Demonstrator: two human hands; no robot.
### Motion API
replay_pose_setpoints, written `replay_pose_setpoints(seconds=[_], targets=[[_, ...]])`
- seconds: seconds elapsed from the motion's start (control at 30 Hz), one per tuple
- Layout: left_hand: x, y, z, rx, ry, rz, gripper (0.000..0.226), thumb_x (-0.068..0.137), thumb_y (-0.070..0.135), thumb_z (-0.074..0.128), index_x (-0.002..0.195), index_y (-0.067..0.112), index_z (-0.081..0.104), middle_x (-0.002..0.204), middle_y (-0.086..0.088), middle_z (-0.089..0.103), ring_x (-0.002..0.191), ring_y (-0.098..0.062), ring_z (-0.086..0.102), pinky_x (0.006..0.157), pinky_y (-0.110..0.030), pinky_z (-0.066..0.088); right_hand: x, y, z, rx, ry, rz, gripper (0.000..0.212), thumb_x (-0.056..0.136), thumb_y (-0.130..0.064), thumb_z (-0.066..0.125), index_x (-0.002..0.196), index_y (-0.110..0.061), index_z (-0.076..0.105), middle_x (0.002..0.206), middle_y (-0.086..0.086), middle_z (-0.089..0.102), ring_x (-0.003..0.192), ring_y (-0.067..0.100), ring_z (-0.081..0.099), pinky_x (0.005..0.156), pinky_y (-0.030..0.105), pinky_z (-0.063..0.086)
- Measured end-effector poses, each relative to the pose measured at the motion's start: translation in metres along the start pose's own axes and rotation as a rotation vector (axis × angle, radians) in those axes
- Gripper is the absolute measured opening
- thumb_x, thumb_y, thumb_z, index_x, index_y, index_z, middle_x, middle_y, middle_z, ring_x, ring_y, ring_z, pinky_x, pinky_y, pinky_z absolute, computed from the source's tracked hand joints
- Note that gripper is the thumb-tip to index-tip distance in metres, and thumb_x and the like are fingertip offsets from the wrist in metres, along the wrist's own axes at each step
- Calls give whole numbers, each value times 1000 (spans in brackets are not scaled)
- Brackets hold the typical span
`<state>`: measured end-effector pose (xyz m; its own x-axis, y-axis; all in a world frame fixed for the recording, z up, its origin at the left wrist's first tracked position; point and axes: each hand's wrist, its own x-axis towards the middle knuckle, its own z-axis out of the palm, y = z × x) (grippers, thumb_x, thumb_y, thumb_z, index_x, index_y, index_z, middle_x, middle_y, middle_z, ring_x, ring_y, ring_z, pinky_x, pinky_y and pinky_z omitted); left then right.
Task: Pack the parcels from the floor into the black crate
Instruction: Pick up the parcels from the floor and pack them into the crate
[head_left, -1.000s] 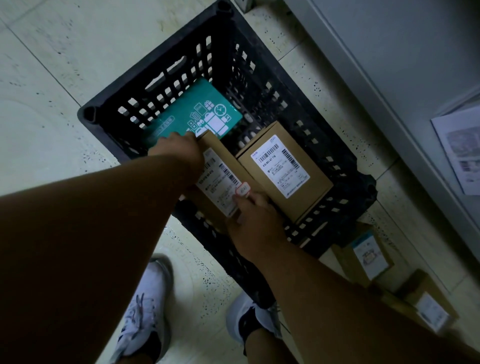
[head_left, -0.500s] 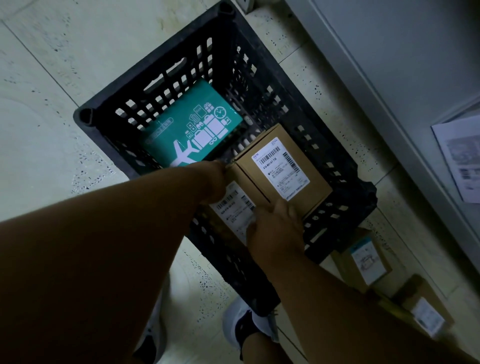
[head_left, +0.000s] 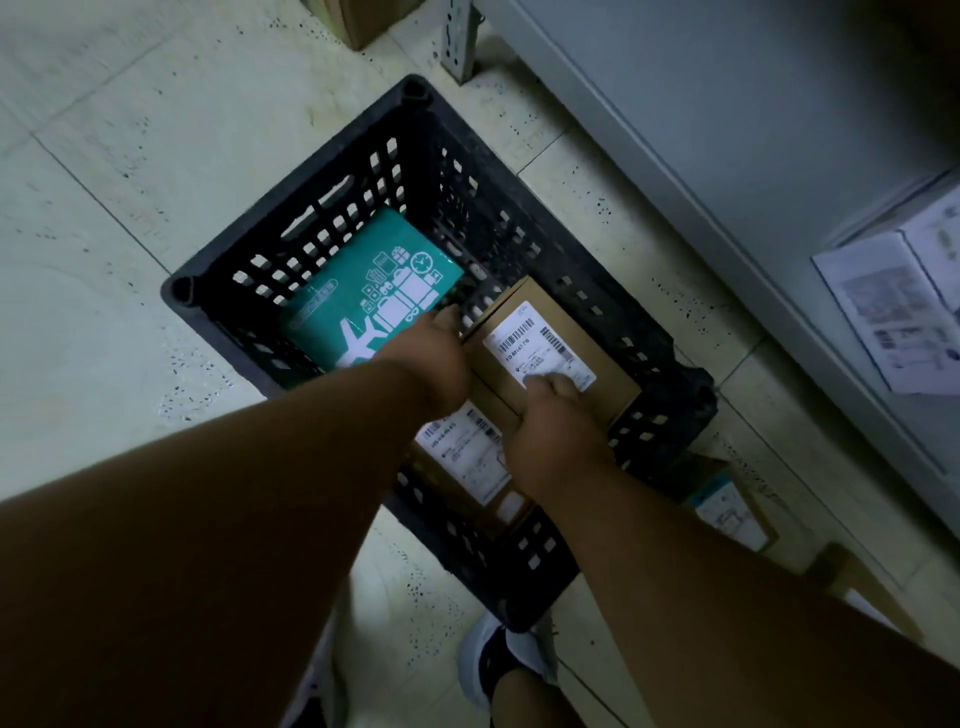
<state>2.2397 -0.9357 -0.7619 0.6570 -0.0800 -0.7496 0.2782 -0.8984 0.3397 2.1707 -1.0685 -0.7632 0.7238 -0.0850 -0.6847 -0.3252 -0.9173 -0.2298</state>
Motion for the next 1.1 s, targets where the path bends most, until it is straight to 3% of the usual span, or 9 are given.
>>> replay_pose_setpoints(seconds=[0.13, 0.33, 0.47, 0.57, 0.83, 1.1], targets=[[-64, 25, -17, 75, 49, 172, 66, 91, 11, 52, 150, 27, 29, 152, -8, 36, 133, -28, 43, 105, -42, 42, -43, -10, -39, 77, 206, 56, 59, 94, -29, 56, 147, -20, 31, 153, 8, 29, 139, 31, 34, 110, 48, 38], [-190, 69, -48, 124, 105, 433, 61, 89, 13, 54, 145, 27, 36, 145, -4, 44, 129, -25, 46, 104, -45, 44, -151, -5, -101, 227, 508, 170, 62, 92, -31, 58, 148, -17, 35, 147, 13, 39, 133, 31, 40, 101, 44, 42], [-268, 91, -54, 206, 84, 566, 56, 89, 15, 58, 141, 24, 41, 138, -6, 51, 119, -24, 53, 99, -45, 47, -238, 6, -118, 286, 610, 267, 60, 92, -33, 59, 146, -16, 39, 143, 13, 43, 131, 32, 40, 103, 45, 39], [-317, 112, -40, 238, 58, 668, 50, 90, 15, 58, 137, 23, 44, 133, -3, 54, 116, -19, 54, 97, -36, 46, -295, 23, -115, 353, 683, 362, 59, 90, -36, 62, 142, -17, 42, 141, 11, 45, 129, 30, 43, 100, 43, 41], [-382, 170, 77, 328, -55, 866, 51, 91, 16, 57, 139, 23, 42, 140, -3, 49, 127, -23, 49, 102, -44, 47, -389, 111, -43, 569, 733, 645, 73, 84, -52, 56, 147, -21, 34, 151, 10, 38, 139, 29, 38, 105, 52, 43], [-456, 212, 222, 503, -120, 949, 47, 88, 16, 56, 134, 25, 46, 126, 0, 56, 113, -21, 55, 96, -40, 48, -503, 243, 19, 761, 795, 800, 68, 84, -40, 69, 142, -18, 39, 149, 9, 38, 135, 29, 39, 103, 53, 43]])
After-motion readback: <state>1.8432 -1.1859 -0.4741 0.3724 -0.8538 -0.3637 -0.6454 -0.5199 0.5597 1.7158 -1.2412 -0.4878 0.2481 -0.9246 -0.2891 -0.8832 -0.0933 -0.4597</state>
